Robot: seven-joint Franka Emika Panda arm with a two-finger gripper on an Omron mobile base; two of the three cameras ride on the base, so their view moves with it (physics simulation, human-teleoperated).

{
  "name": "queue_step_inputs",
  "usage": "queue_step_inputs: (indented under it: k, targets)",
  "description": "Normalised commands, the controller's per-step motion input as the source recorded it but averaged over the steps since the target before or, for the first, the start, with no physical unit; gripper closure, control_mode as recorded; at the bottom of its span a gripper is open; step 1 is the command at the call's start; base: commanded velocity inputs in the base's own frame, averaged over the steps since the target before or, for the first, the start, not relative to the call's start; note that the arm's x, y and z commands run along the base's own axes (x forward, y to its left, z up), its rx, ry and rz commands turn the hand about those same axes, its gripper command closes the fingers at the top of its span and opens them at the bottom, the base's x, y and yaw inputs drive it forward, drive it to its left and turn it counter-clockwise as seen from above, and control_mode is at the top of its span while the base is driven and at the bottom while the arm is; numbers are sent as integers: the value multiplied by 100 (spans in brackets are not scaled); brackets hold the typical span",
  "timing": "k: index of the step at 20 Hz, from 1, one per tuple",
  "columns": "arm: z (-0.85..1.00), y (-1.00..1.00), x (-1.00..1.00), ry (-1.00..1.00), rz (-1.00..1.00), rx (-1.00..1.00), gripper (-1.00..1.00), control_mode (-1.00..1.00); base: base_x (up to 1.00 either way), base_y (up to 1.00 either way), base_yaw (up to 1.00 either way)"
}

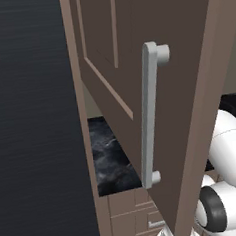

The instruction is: Pick the sweet potato, sweet potato from the counter and place them in the cabinet. Then close the cabinet.

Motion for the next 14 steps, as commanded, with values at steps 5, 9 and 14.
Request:
queue_step_inputs:
  k: [5, 9, 14]
  targets:
    - [-18, -11, -18, -9, 0, 0, -100, -100, 0, 0, 0]
    - [-63, -42, -24, -9, 0, -1, -100, -100, 0, 0, 0]
    - [-70, -50, -5, 1, 0, -1, -100, -100, 0, 0, 0]
